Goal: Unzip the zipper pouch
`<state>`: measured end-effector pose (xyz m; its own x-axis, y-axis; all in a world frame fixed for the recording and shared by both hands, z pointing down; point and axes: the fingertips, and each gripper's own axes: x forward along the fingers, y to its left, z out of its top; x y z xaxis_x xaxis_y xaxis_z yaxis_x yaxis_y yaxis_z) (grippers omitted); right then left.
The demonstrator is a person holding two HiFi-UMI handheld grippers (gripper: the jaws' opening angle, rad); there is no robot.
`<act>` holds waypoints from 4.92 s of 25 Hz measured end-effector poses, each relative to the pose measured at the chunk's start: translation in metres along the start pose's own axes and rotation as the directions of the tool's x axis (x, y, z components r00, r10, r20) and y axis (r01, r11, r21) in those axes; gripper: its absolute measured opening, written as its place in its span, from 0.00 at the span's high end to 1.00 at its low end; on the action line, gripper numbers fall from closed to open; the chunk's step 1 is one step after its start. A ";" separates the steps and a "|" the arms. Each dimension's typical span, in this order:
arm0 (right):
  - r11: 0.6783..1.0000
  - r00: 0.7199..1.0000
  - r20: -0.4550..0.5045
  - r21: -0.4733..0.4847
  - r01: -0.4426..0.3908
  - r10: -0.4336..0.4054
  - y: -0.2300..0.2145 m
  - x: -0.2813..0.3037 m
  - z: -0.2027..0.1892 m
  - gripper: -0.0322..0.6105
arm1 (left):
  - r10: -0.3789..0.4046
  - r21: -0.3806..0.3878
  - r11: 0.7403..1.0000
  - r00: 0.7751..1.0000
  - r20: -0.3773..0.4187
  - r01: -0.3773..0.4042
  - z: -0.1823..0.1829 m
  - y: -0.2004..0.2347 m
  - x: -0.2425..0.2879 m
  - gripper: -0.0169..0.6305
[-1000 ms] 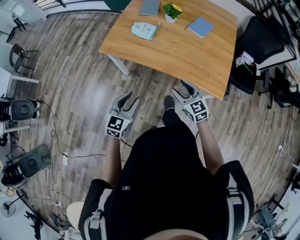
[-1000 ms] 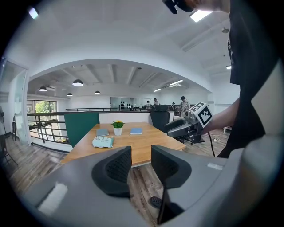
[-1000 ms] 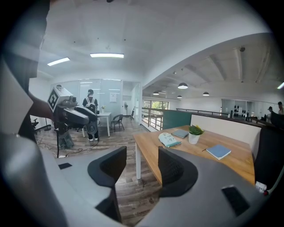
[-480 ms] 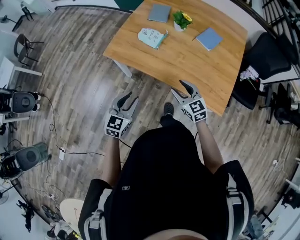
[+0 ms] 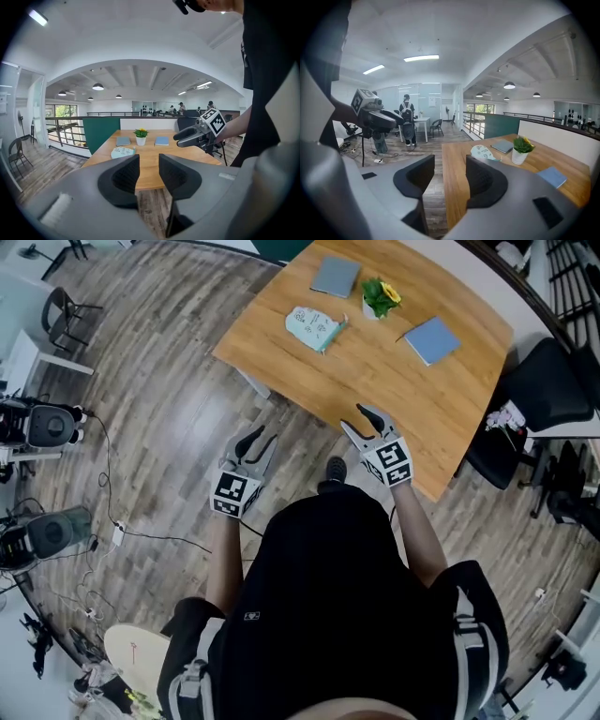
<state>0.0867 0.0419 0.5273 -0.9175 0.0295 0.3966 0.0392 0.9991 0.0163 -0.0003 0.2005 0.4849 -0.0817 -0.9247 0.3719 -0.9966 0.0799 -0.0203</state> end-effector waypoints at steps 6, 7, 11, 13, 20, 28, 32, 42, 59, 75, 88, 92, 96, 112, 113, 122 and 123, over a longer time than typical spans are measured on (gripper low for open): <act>0.998 0.998 -0.018 -0.035 -0.061 0.061 -0.033 0.014 -0.002 0.63 | 0.051 0.005 0.999 0.999 0.012 -0.051 0.018 0.002 0.033 0.77; 0.997 0.997 -0.019 -0.040 -0.072 0.072 -0.039 0.017 -0.002 0.63 | 0.062 0.002 0.998 0.998 0.013 -0.062 0.020 0.003 0.037 0.77; 0.991 0.994 -0.019 -0.065 -0.113 0.112 -0.061 0.029 0.004 0.64 | 0.108 -0.017 0.994 0.994 0.010 -0.108 0.025 0.010 0.053 0.78; 0.988 0.991 -0.024 -0.084 -0.133 0.131 -0.068 0.033 0.004 0.65 | 0.124 -0.028 0.992 0.992 0.005 -0.124 0.028 0.010 0.059 0.78; 0.985 0.987 -0.026 -0.073 -0.159 0.157 -0.088 0.037 -0.005 0.66 | 0.130 -0.025 0.991 0.991 -0.015 -0.131 0.041 0.008 0.084 0.78; 0.991 0.990 -0.037 -0.024 -0.134 0.133 -0.106 0.040 -0.015 0.66 | 0.078 -0.014 0.997 0.996 -0.032 -0.079 0.046 0.012 0.110 0.78; 0.995 0.995 -0.036 -0.011 -0.097 0.096 -0.114 0.044 -0.012 0.67 | 0.031 -0.012 0.999 0.999 -0.039 -0.031 0.044 0.023 0.125 0.78; 0.984 0.988 -0.079 0.114 0.138 -0.130 -0.151 0.063 -0.021 0.67 | -0.226 0.147 0.959 0.967 -0.116 0.241 0.042 0.070 0.206 0.78; 0.892 0.942 -0.109 0.302 0.336 -0.318 -0.166 0.105 -0.014 0.69 | -0.420 0.229 0.850 0.872 -0.252 0.475 -0.010 0.119 0.277 0.78; 0.848 0.931 -0.174 0.384 0.365 -0.322 -0.153 0.122 -0.045 0.70 | -0.404 0.460 0.675 0.811 -0.423 0.576 -0.074 0.120 0.338 0.78; 0.810 0.915 -0.197 0.425 0.403 -0.352 -0.153 0.118 -0.056 0.70 | -0.386 0.512 0.529 0.729 -0.565 0.677 -0.132 0.114 0.378 0.74; 0.808 0.912 -0.207 0.423 0.410 -0.355 -0.150 0.118 -0.055 0.70 | -0.394 0.504 0.498 0.702 -0.594 0.706 -0.137 0.112 0.385 0.73; 0.813 0.912 -0.212 0.414 0.410 -0.352 -0.148 0.122 -0.053 0.70 | -0.407 0.485 0.463 0.664 -0.627 0.742 -0.141 0.110 0.392 0.72; 0.807 0.906 -0.227 0.412 0.422 -0.358 -0.153 0.123 -0.050 0.70 | -0.400 0.488 0.408 0.631 -0.664 0.772 -0.141 0.110 0.409 0.83; 0.808 0.906 -0.226 0.412 0.422 -0.358 -0.154 0.124 -0.049 0.70 | -0.414 0.470 0.402 0.613 -0.673 0.786 -0.141 0.109 0.407 0.81; 0.811 0.908 -0.224 0.410 0.416 -0.353 -0.154 0.131 -0.048 0.70 | -0.447 0.400 0.292 0.494 -0.746 0.869 -0.151 0.100 0.395 0.92; 0.812 0.909 -0.223 0.410 0.416 -0.353 -0.154 0.131 -0.048 0.70 | -0.447 0.399 0.296 0.495 -0.745 0.868 -0.151 0.100 0.394 0.92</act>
<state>-0.0210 -0.1094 0.6205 -0.7595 -0.3327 0.5590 -0.5119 0.8359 -0.1979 -0.1305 -0.1003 0.7692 0.4132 -0.2163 0.8846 -0.3707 -0.9272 -0.0536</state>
